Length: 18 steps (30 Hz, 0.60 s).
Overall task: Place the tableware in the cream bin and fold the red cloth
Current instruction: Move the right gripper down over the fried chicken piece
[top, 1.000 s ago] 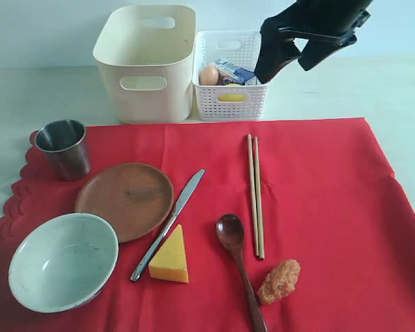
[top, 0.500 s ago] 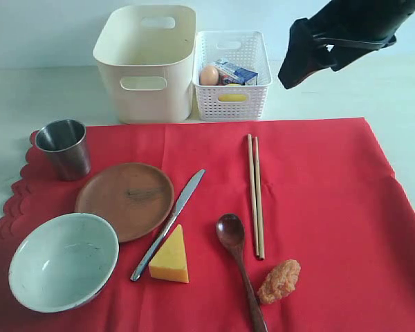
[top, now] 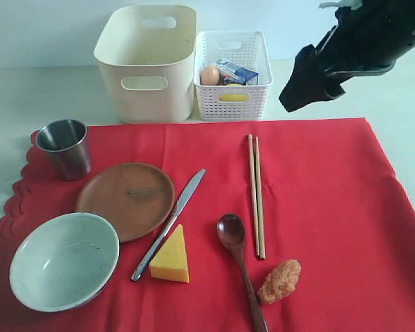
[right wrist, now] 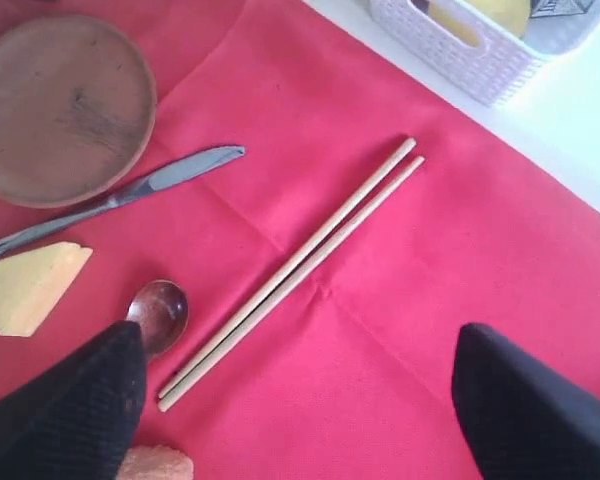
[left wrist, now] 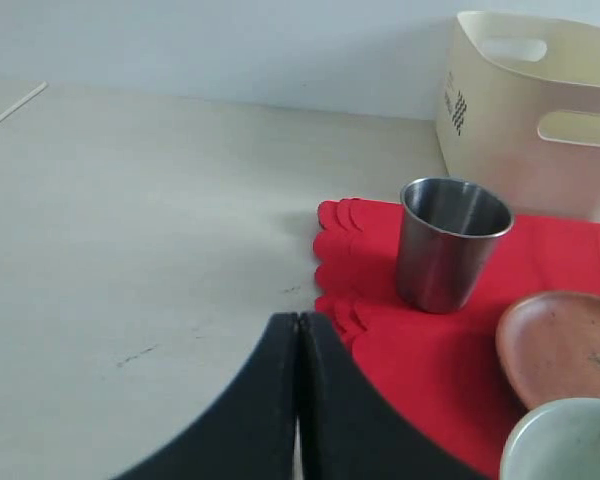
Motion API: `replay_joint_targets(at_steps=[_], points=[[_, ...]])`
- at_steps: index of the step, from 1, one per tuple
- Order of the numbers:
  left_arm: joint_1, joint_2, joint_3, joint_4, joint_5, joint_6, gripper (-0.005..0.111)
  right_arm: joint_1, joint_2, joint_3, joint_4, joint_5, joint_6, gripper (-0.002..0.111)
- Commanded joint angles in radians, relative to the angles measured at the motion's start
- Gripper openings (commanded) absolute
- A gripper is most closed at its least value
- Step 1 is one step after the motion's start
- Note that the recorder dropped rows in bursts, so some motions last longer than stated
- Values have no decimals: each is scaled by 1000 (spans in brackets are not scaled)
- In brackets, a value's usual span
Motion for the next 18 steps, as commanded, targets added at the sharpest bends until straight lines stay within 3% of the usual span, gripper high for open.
replay_joint_targets(at_steps=[1,8,18], points=[[0,-6,3,3,-7,-3,0,-2,40,6,12,-8,-78,78],[0,-6,3,3,-7,-3,0,-2,172,6,12,36,-145,78],[0,-6,3,3,-7,-3,0,-2,228,6,81,143,-441,74]])
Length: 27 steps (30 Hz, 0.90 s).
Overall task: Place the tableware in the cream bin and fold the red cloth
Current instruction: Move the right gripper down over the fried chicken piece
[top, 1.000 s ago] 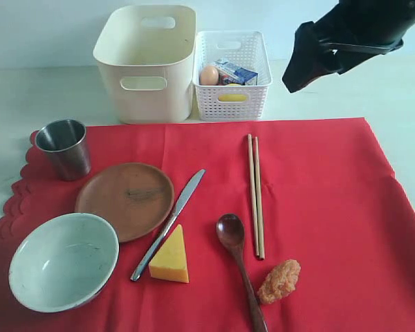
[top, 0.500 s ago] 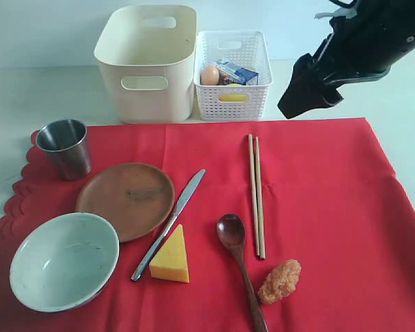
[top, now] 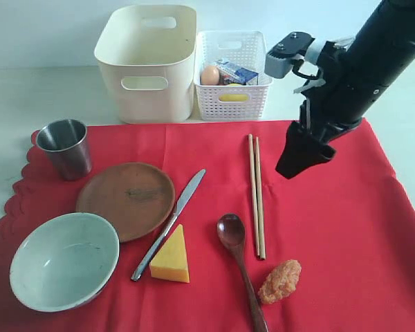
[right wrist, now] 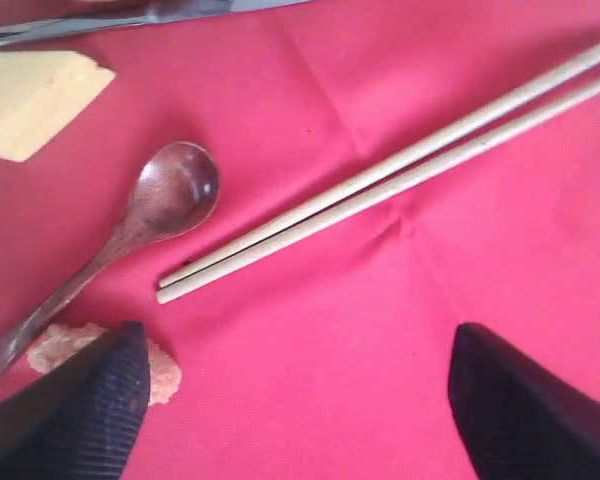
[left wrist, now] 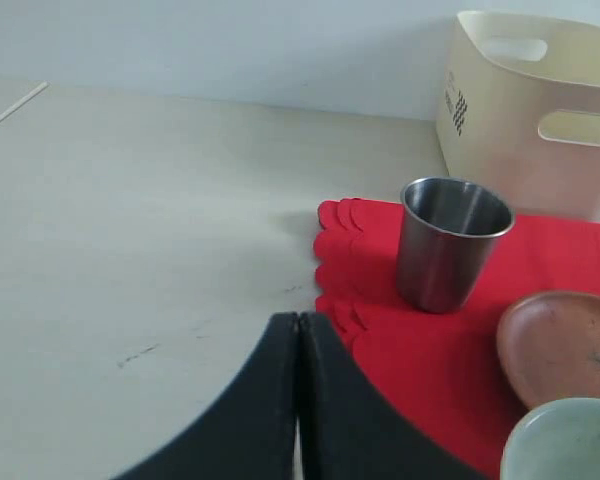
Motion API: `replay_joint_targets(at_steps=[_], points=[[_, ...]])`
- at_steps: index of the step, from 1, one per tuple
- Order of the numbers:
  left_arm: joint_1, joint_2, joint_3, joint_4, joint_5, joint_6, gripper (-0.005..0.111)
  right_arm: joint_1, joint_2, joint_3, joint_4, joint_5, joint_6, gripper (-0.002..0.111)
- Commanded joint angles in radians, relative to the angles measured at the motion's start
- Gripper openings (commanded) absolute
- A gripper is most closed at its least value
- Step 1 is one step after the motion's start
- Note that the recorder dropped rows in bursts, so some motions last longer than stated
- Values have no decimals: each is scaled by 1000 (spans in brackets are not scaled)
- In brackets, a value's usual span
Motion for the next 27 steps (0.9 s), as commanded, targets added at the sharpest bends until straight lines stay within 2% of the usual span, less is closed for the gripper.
replay_joint_targets(at_steps=[1,7,17,21,27], points=[[0,-6,3,3,-7,-3,0,-2,-1,4,41,43,-95,74],[0,-6,3,3,-7,-3,0,30,-1,4,-15,67,-97,73],[0,-6,3,3,-7,-3,0,176,-1,4,-136,69,-121,71],[0,-6,3,3,-7,-3,0,261,-3,101,-226,44,-114,70],[0,-6,3,3,-7,-3,0,333,-5,210,-319,-61,-67,70]])
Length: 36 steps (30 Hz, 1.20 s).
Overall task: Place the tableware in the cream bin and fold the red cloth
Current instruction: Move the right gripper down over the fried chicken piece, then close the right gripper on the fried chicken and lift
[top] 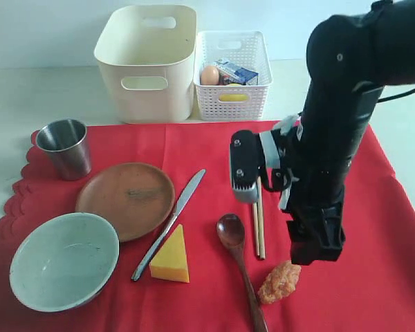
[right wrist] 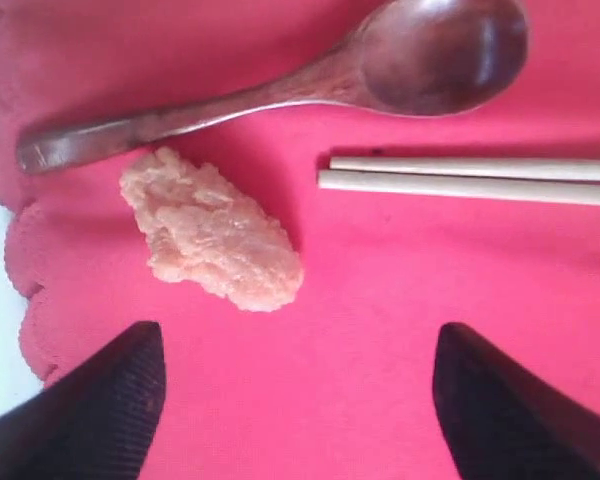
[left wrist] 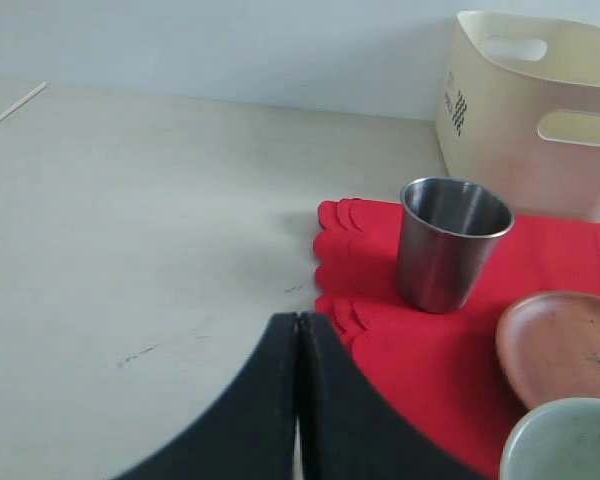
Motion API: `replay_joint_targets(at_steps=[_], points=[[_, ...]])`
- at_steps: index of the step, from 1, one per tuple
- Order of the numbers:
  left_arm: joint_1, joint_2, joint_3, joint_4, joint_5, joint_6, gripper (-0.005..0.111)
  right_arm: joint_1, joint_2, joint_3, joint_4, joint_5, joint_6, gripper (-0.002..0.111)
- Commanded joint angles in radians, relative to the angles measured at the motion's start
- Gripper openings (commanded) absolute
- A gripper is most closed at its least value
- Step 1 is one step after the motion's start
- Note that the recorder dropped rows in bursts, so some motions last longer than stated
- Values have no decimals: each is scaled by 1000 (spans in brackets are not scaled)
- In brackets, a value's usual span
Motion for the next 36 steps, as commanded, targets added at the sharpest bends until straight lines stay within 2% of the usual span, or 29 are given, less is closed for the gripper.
replay_joint_targets(at_steps=[1,4,7,19,30,33,36], points=[[0,-6,3,3,-7,-3,0,56,-5,76,-61,-105,23,70],[0,-6,3,3,-7,-3,0,106,-5,130,-67,-212,8,70],[0,-6,3,3,-7,-3,0,135,-5,151,-70,-232,-27,70],[0,-6,3,3,-7,-3,0,138,-1,173,-27,-235,-90,70],[0,-6,3,3,-7,-3,0,138,92,173,-33,-259,-90,70],[0,-6,3,3,-7,-3,0,138,106,173,-40,-259,-90,64],[0,-6,3,3,-7,-3,0,138,102,170,-61,-257,-77,50]])
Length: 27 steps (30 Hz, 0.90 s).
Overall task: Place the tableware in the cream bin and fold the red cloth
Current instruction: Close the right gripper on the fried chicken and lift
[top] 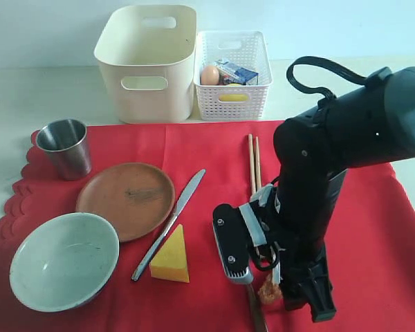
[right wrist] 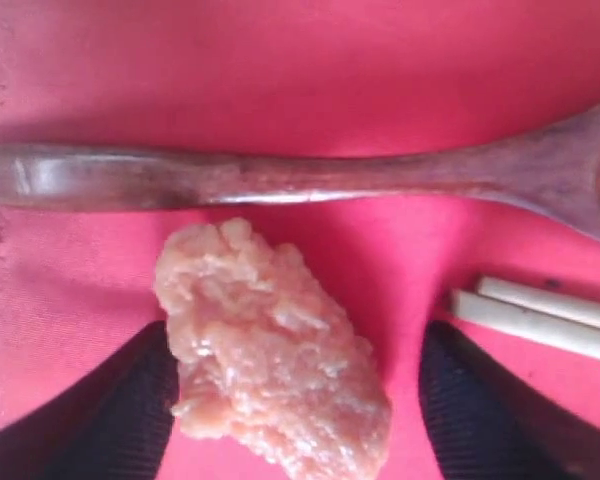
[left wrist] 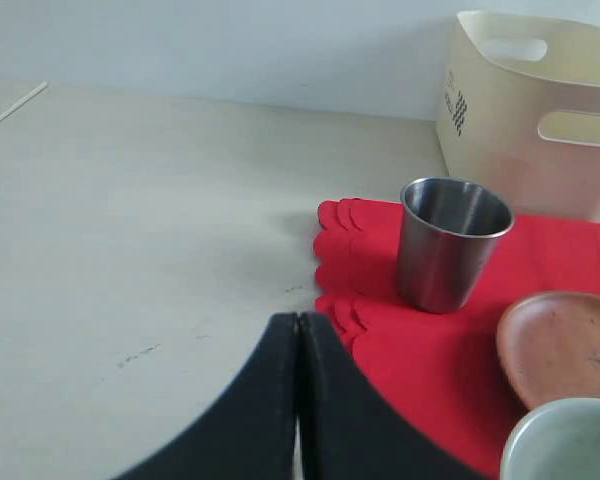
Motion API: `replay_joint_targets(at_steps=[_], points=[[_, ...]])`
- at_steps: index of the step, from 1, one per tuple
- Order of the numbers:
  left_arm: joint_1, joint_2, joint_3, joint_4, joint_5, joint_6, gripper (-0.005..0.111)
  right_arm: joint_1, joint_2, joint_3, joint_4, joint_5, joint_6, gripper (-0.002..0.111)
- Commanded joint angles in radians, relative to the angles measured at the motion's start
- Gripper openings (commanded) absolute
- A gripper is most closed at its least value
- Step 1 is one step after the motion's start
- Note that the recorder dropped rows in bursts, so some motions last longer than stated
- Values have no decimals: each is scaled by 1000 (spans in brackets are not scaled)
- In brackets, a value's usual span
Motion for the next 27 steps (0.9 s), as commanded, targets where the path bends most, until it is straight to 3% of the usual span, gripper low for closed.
replay_joint_targets(at_steps=[1,6,12,22,27], points=[[0,-6,3,3,-7,-3,0,2,3,2,-26,5,8,45],[0,-6,3,3,-7,-3,0,2,-22,2,-74,34,8,24],[0,-6,3,3,-7,-3,0,2,-82,2,-97,79,11,10],[0,-6,3,3,-7,-3,0,2,-241,2,-195,60,65,8],[0,-6,3,3,-7,-3,0,2,-303,2,-285,-54,162,8]])
